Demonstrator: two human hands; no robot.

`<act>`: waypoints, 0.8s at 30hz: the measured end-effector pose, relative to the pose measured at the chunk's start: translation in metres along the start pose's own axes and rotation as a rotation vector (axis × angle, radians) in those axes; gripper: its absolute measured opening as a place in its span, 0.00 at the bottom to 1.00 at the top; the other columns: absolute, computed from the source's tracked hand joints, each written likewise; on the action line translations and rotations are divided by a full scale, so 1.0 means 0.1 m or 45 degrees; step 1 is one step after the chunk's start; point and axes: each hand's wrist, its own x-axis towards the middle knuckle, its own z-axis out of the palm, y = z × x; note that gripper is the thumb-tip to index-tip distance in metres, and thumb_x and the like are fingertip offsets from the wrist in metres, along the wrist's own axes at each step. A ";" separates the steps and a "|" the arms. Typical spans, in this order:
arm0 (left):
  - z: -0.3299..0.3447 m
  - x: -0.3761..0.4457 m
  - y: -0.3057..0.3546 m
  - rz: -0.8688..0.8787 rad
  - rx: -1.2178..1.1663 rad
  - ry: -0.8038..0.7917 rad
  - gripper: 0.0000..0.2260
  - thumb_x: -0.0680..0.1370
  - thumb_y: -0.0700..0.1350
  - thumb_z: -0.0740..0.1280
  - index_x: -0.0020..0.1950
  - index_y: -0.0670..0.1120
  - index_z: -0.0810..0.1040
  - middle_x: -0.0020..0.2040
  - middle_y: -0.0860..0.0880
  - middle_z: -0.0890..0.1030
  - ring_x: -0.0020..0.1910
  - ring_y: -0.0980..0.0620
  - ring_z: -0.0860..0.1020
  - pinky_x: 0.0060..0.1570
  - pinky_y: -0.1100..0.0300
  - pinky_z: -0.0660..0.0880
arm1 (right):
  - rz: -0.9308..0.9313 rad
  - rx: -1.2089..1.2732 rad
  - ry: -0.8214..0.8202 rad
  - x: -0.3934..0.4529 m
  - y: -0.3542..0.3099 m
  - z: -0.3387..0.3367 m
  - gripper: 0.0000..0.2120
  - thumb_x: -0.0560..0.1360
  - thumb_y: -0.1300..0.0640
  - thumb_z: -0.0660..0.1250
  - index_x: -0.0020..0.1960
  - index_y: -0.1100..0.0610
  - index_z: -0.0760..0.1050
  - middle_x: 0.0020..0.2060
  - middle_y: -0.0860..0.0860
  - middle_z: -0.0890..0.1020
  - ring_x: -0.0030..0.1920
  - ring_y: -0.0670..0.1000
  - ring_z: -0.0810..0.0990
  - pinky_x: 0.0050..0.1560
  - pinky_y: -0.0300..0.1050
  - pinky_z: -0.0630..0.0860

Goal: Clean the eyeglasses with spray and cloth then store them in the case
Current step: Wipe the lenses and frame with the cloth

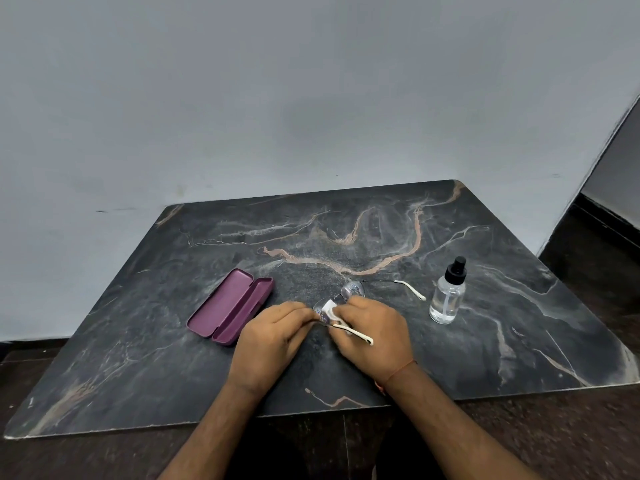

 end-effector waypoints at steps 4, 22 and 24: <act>0.00 0.01 0.00 -0.014 0.006 0.011 0.05 0.82 0.45 0.74 0.56 0.46 0.88 0.53 0.53 0.87 0.52 0.54 0.86 0.55 0.56 0.83 | -0.010 0.029 0.002 0.00 0.00 0.01 0.10 0.77 0.43 0.66 0.45 0.48 0.81 0.39 0.48 0.79 0.38 0.51 0.83 0.32 0.48 0.77; -0.01 0.01 0.01 -0.066 -0.006 0.026 0.04 0.81 0.44 0.74 0.55 0.47 0.87 0.53 0.55 0.87 0.52 0.56 0.85 0.56 0.60 0.81 | 0.065 0.010 -0.056 0.01 -0.04 -0.01 0.12 0.72 0.45 0.63 0.37 0.52 0.76 0.34 0.49 0.78 0.36 0.51 0.82 0.32 0.48 0.76; -0.01 0.01 0.00 -0.069 -0.008 0.030 0.05 0.82 0.45 0.73 0.55 0.47 0.87 0.53 0.55 0.87 0.52 0.56 0.85 0.56 0.60 0.81 | 0.076 0.015 -0.074 0.02 -0.03 0.01 0.12 0.73 0.45 0.61 0.39 0.52 0.76 0.35 0.49 0.79 0.37 0.52 0.82 0.33 0.48 0.76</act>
